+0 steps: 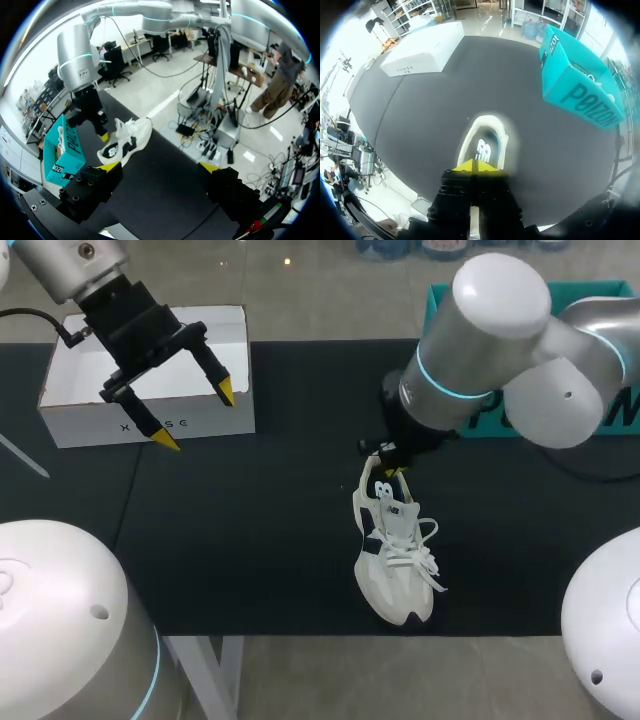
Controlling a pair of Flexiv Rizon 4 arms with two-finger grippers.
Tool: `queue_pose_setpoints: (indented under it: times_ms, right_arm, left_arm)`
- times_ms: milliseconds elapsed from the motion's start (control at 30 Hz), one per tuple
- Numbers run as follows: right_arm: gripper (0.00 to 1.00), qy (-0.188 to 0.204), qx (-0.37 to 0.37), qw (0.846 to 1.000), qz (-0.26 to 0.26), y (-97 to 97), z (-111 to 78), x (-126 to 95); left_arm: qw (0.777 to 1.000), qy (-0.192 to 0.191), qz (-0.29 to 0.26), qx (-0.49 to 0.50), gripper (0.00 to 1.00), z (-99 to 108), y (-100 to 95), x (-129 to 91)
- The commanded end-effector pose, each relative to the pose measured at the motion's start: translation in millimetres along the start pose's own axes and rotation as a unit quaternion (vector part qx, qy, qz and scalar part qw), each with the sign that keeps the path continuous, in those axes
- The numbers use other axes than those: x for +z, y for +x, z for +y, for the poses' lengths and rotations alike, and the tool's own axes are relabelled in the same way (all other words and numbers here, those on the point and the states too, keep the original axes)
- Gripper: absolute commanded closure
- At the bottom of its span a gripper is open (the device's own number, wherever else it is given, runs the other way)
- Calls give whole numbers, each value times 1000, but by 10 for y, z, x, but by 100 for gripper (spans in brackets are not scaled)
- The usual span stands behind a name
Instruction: Take the shoe out of the shoebox, open the shoe tongue, remove and reinsert the insole, then place the shoe into the shoebox
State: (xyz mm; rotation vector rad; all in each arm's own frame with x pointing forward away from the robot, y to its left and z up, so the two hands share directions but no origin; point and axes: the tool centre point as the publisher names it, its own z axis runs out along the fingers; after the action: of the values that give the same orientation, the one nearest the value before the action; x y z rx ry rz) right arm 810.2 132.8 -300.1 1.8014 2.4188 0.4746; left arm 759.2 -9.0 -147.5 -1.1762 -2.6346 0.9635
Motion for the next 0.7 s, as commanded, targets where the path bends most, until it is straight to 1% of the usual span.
queue_pose_setpoints:
  times_ms: [33,200,533,700]
  right_arm:
    - [100,2,6,998,-64,35,-1,162]
    - [100,11,13,998,-68,16,-19,292]
    - [100,28,17,997,-70,55,-63,594]
    - [100,38,22,996,-75,3,-122,763]
  left_arm:
    - [1000,-1,1,0,0,3,-4,-3]
    - [1000,-1,1,0,0,3,-4,-3]
    - [1000,-1,1,0,0,3,-4,-3]
    - [1000,-1,1,0,0,3,-4,-3]
